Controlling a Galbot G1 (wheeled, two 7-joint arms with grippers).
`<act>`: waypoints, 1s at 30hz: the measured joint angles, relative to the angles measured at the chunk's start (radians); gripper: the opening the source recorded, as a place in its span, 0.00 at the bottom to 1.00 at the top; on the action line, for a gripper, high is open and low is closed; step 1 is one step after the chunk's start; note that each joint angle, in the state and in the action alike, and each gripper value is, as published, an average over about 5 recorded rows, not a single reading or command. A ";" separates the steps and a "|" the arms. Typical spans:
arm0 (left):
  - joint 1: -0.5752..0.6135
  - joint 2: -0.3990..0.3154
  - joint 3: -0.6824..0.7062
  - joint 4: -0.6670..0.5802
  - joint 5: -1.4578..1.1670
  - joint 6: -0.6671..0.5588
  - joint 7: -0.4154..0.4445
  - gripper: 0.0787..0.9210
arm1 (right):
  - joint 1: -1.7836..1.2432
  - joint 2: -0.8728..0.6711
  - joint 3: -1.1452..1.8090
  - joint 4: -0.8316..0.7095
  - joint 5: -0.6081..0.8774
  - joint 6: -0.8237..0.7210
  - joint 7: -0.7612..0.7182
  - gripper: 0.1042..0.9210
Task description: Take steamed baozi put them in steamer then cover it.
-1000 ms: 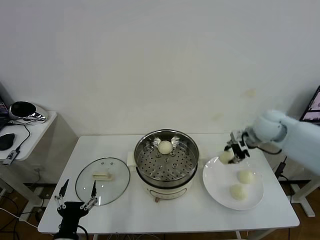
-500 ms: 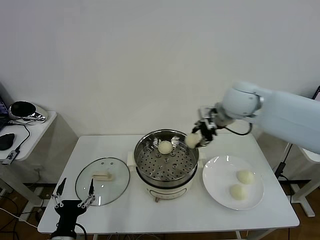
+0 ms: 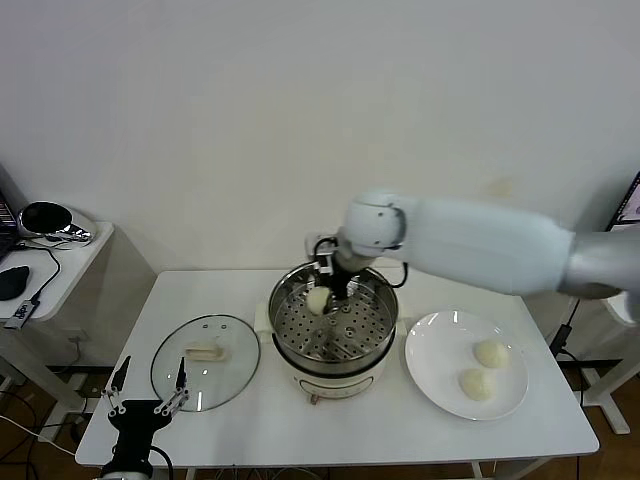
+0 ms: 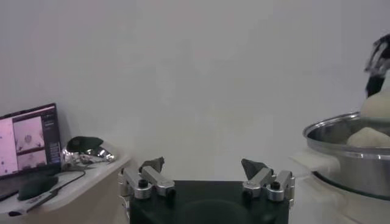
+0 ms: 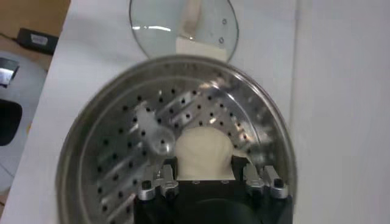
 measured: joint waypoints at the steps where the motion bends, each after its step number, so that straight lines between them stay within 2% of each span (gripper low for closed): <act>1: 0.000 0.000 0.001 0.001 0.000 0.000 0.000 0.88 | -0.008 0.012 0.000 -0.010 0.000 -0.004 0.003 0.55; 12: -0.008 0.005 0.009 0.008 0.001 -0.001 0.000 0.88 | -0.076 0.094 0.006 -0.098 -0.007 -0.025 0.025 0.57; 21: -0.012 0.004 0.011 0.007 0.002 0.000 0.000 0.88 | -0.062 0.092 0.022 -0.098 -0.004 -0.034 0.005 0.84; 24: -0.013 0.005 0.011 0.003 0.002 0.001 0.001 0.88 | -0.032 0.065 0.023 -0.078 -0.016 -0.025 -0.029 0.87; 30: -0.011 0.008 0.010 -0.005 0.002 0.002 0.002 0.88 | 0.044 -0.055 0.015 -0.002 -0.077 0.029 -0.129 0.88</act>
